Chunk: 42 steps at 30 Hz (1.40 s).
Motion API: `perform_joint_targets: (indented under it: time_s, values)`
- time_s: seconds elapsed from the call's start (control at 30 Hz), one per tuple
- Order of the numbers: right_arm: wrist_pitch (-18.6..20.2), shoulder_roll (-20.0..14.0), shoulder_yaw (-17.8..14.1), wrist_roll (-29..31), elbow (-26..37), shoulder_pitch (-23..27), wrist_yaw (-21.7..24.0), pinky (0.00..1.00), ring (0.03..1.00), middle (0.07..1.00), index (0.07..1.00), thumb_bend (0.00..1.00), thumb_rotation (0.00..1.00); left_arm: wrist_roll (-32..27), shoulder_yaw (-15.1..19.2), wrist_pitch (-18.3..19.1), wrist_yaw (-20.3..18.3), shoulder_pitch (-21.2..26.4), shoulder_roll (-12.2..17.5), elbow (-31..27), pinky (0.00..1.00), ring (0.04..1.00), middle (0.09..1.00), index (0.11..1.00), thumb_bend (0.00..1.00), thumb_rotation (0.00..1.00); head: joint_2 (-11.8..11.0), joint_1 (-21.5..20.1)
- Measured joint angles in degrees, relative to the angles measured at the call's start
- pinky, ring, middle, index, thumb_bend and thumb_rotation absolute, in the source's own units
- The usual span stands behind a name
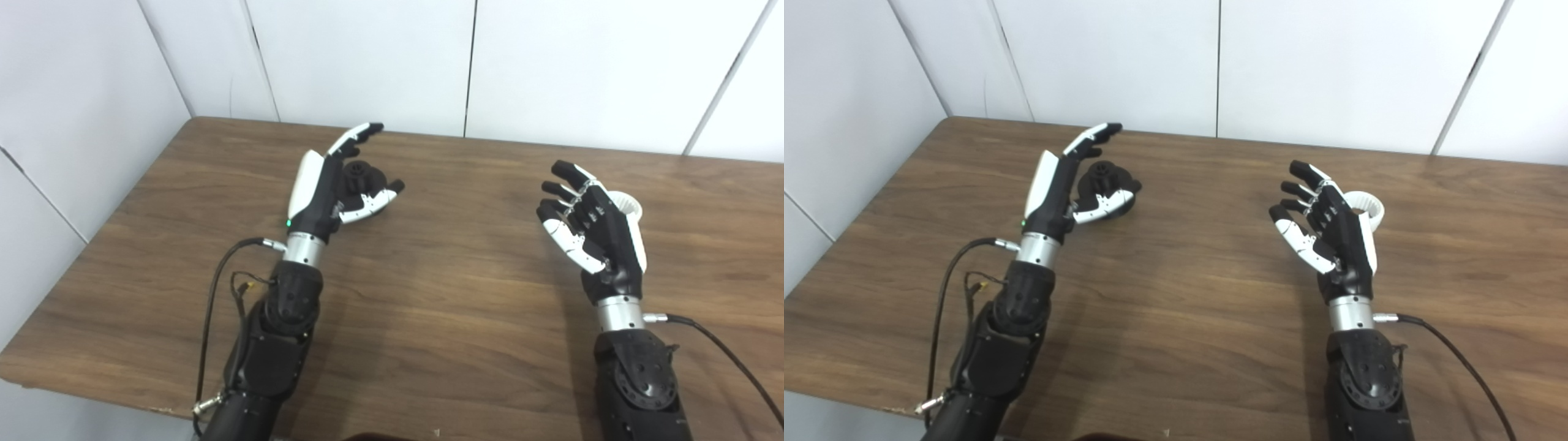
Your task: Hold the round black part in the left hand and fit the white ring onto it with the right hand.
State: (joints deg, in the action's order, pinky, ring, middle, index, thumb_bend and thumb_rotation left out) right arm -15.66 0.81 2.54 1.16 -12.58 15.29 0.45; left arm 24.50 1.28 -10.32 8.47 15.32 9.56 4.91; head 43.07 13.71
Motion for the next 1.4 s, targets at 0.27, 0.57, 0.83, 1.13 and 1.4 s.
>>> perform_joint_targets:
  time_s: [0.27, 0.57, 0.83, 1.13, 1.4]
  values:
    - [0.00, -0.06, -0.02, 0.27, -0.01, 0.00, 0.18, 0.68, 0.764, 0.837, 0.787, 0.57, 0.27, 2.85, 0.91, 0.01, 2.71, 0.09, 2.14, 1.26, 0.88, 0.904, 0.870, 0.831, 0.65, 0.25, 0.09, 0.00]
    - [0.00, -0.06, -0.03, 0.30, 0.02, -0.05, 0.27, 0.67, 0.767, 0.840, 0.790, 0.56, 0.28, 7.33, 0.97, 4.58, 4.21, 0.33, 3.83, 3.13, 0.90, 0.990, 0.950, 0.854, 0.73, 0.39, 0.26, 0.00]
    - [0.01, -0.08, -0.07, 0.55, 0.03, -0.09, 0.39, 0.67, 0.767, 0.838, 0.788, 0.58, 0.31, 9.03, 0.43, 10.85, 3.44, 0.34, 7.13, 4.69, 1.00, 1.000, 0.999, 0.877, 0.89, 0.48, 0.26, -0.09]
    - [0.01, -0.08, -0.15, 0.73, 0.07, -0.14, 0.38, 0.66, 0.767, 0.839, 0.787, 0.58, 0.31, 12.12, -2.87, 19.48, -0.58, 0.56, 10.10, 6.46, 1.00, 1.000, 1.000, 0.897, 1.00, 0.63, 0.44, 0.00]
    - [0.01, -0.07, -0.21, 0.73, 0.07, -0.15, 0.37, 0.66, 0.767, 0.842, 0.790, 0.60, 0.33, 14.46, -5.69, 24.96, -2.85, 1.67, 11.73, 7.02, 1.00, 1.000, 1.000, 0.900, 1.00, 0.68, 0.53, -0.26]
